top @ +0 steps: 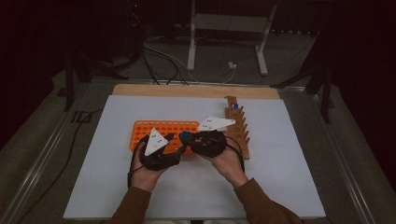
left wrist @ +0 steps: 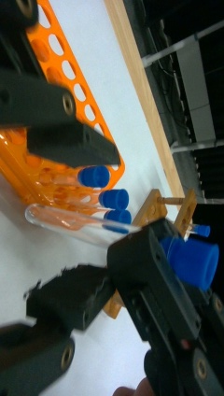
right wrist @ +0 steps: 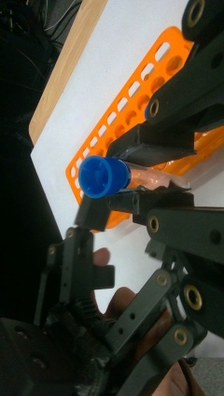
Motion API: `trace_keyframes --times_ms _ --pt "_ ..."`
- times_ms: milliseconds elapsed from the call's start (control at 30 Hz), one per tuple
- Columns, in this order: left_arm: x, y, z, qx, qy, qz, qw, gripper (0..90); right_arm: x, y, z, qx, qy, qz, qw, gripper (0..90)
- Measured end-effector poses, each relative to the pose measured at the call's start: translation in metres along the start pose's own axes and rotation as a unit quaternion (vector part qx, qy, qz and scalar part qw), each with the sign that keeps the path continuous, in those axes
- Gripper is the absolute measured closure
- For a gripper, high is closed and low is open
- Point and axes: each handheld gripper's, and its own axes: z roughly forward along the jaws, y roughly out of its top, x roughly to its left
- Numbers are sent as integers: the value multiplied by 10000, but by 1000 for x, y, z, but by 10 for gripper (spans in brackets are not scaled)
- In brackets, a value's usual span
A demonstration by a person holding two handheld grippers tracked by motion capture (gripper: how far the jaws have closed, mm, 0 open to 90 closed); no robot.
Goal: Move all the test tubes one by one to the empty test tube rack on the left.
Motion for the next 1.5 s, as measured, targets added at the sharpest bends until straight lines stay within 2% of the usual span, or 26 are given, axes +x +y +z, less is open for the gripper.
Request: trace_keyframes --times_ms 133,300,433,567,733,967,1233,1500 --pt "-1 -1 0 12 -122 88 9999 609 1 1 2 3 19 -21 10000 765" --pt "-2 -2 0 38 -122 253 9996 772 2 2 3 12 39 -34 10000 766" --pt "0 -3 0 36 -143 288 9995 779 2 1 4 3 50 -29 10000 745" --pt "4 -4 0 53 -80 260 9996 780 -1 1 0 -119 2 93 9999 617" --pt "12 -6 0 11 77 116 9999 780 -9 -1 -10 -273 -102 192 9994 454" --pt "19 -9 5 -72 230 21 9997 780 -18 -7 -20 -356 -412 275 9981 258" --pt "26 -13 15 -110 377 -56 9992 780 -30 -19 -29 -349 -622 395 9967 218" --pt "31 -21 27 -2 453 -166 9988 780 -39 -29 -41 -398 -768 489 9951 197"
